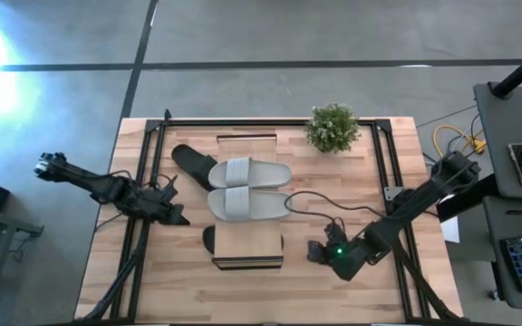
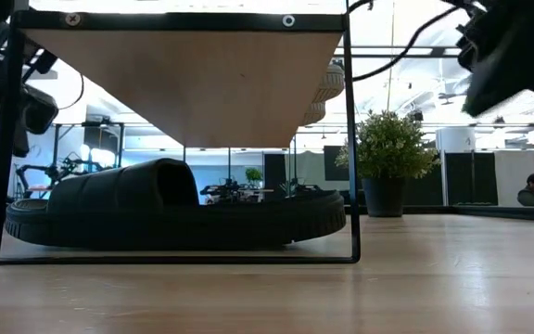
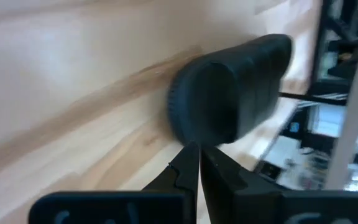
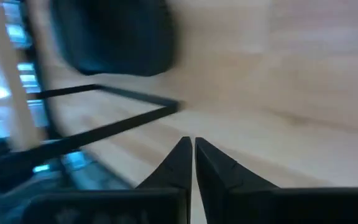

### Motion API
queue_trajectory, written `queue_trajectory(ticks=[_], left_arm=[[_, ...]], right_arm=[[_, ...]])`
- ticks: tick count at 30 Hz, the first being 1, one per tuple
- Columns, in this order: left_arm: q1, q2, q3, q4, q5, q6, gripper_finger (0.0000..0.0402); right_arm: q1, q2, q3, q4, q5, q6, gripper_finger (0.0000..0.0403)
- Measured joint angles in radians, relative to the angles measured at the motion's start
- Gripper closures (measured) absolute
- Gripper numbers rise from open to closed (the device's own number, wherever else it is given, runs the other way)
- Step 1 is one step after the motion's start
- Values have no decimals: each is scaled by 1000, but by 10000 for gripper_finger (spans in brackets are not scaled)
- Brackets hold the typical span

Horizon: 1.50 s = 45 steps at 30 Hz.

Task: Pick and place slides into the shelf
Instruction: Move the bottom black slide under the shelf

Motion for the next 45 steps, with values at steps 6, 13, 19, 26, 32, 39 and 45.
queue_trajectory(ticks=[6,13,19,26,32,39,45], left_arm=[[-9,41,-79,168,-1,-33,402],[-11,94,-86,181,95,-23,402],[-47,143,-94,182,180,-4,402],[-68,243,-97,336,142,-21,402],[-68,399,-101,425,118,-19,402],[-67,592,-108,668,64,2,402],[-68,742,-95,816,-37,-18,402]], right_arm=[[0,117,-66,330,94,57,394],[-17,259,-54,517,94,74,394],[-71,321,-40,553,84,44,394],[-139,353,-4,575,13,-50,394],[-188,350,8,570,-32,-138,394],[-204,350,12,564,-36,-144,394],[-204,350,12,560,-34,-161,394]])
